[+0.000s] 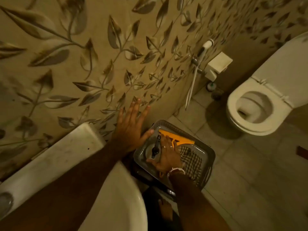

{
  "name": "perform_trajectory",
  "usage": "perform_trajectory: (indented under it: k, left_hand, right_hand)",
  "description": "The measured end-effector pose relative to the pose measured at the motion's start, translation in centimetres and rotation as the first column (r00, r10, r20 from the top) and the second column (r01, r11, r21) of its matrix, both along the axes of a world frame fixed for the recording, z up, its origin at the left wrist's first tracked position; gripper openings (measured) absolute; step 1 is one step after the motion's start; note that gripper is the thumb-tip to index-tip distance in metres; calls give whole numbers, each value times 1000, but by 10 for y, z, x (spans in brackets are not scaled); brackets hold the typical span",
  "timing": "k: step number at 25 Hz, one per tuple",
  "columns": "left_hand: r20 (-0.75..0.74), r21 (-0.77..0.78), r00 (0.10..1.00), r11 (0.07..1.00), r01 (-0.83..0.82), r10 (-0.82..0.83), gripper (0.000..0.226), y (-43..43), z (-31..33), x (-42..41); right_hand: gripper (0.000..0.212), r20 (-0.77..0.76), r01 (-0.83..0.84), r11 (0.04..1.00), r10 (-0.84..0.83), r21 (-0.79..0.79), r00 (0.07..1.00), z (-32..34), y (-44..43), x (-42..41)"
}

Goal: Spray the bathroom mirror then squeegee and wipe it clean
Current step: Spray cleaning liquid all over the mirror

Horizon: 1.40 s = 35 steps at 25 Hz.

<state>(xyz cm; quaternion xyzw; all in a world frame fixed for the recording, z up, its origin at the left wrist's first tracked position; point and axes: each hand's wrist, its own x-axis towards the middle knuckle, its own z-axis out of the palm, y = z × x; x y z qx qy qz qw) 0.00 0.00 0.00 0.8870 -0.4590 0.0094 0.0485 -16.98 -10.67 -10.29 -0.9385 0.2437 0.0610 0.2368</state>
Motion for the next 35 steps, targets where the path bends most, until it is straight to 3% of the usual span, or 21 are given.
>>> perform_trajectory:
  k: [7,14,19,25,30,35]
  left_hand:
    - [59,26,998,999,22,-23,97,7,-17,1]
    - [25,-16,999,999,-36,36,92,6,37,-9]
    - [10,-13,997,997,-74,74,91,5,102,-23]
    - [69,-182,996,982,-48,62,87,-9,191,-39]
    - [162,-318,986,948,8,46,89,1,290,-38]
    - [280,-421,957,906,53,74,88,58,370,-40]
  right_hand:
    - [74,40,184,952,-200,246,979,-1,8,14]
    - [75,70,200,953,-221,229,973,41,-10,21]
    - [57,261,147,979,-181,143,948,122,-39,33]
    - [60,480,107,994,-108,30,870,248,-59,49]
    - [48,669,183,977,-63,-110,741,370,-49,56]
    - [35,791,194,975,-35,-108,611,466,-5,58]
